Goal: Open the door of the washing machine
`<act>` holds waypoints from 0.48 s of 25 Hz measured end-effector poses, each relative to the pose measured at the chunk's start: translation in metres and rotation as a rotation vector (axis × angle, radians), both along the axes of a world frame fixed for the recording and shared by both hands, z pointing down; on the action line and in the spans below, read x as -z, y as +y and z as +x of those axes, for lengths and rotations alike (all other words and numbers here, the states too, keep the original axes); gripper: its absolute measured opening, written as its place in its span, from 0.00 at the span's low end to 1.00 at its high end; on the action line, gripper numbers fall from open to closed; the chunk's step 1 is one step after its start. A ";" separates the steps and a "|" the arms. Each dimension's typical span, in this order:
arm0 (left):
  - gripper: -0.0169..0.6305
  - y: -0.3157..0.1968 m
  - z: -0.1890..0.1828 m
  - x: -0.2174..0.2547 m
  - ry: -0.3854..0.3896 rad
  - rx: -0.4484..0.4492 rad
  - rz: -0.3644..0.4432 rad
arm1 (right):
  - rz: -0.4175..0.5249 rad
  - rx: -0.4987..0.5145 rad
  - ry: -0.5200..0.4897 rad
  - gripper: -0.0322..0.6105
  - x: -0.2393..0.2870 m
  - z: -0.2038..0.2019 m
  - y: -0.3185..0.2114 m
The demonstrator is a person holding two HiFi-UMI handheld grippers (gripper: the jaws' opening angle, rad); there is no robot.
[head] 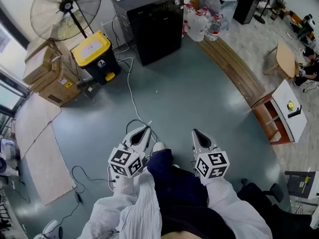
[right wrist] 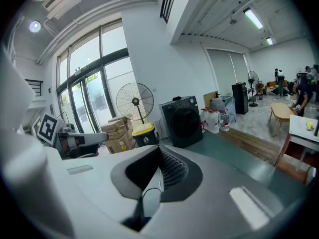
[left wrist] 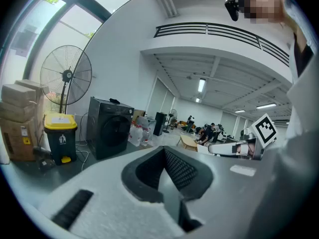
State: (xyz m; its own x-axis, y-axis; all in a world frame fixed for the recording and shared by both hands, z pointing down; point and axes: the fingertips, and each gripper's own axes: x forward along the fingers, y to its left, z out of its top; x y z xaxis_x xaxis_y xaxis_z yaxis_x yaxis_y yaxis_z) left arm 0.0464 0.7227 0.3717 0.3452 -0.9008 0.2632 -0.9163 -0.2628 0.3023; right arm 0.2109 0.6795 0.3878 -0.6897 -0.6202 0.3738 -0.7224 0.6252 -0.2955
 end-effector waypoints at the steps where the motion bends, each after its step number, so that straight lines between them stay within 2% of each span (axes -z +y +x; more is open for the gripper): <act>1: 0.03 0.004 0.001 0.000 -0.005 0.003 -0.001 | -0.001 -0.002 -0.005 0.06 0.001 0.002 0.004; 12: 0.03 0.023 0.006 0.010 -0.001 0.031 0.042 | 0.059 -0.032 -0.042 0.06 0.018 0.009 0.016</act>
